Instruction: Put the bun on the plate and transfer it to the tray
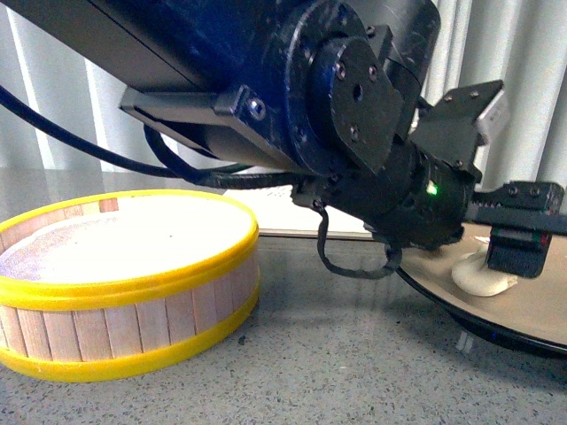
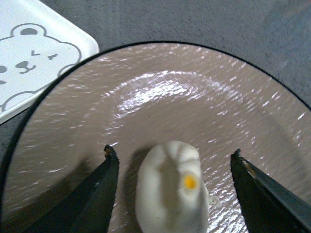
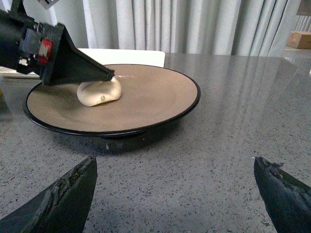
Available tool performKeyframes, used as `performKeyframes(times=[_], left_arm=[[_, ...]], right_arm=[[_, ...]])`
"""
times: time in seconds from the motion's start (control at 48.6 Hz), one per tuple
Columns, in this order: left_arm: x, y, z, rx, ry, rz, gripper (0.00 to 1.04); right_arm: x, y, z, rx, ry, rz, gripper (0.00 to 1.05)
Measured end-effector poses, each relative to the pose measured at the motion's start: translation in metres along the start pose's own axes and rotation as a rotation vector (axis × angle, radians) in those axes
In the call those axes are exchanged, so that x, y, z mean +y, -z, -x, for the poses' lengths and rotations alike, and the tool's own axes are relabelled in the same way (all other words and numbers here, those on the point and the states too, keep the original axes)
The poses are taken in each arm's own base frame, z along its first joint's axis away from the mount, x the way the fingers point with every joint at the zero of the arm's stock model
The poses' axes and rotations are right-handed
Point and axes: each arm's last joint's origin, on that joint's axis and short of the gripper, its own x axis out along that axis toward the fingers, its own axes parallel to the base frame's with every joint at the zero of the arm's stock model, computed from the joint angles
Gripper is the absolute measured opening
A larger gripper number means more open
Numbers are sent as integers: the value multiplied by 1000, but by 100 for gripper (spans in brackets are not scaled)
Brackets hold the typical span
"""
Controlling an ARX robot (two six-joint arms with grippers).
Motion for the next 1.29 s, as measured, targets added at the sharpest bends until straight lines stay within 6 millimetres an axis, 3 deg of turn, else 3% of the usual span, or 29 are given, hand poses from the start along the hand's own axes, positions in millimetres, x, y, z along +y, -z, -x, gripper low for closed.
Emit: performKeyframes(times=[0.185,0.411,0.699,0.781,0.904,0.987,1.11,1.295], left_arm=[[20,-18,23,-59,-39,159,100],[61,-31,56,-143,-247,318,98],[119,-17,110,-109,-718,372,98],[128,-12,127,-91,-823,322,98],[125,-13,128,-85,-822,289,98],[119,-3,135,-248,-950,176,84],[95,35,179,-423,-981,99,57],[76,84,220,-420,-1020,99,28]], right_arm=[[0,0,0,0,0,0,96],[0,0,0,0,0,0,96],[0,0,0,0,0,0,96],[0,0,0,0,0,0,96],[0,0,0,0,0,0,96],[0,0,0,0,0,0,96],[0,0,0,0,0,0,96],[0,0,0,0,0,0,96]])
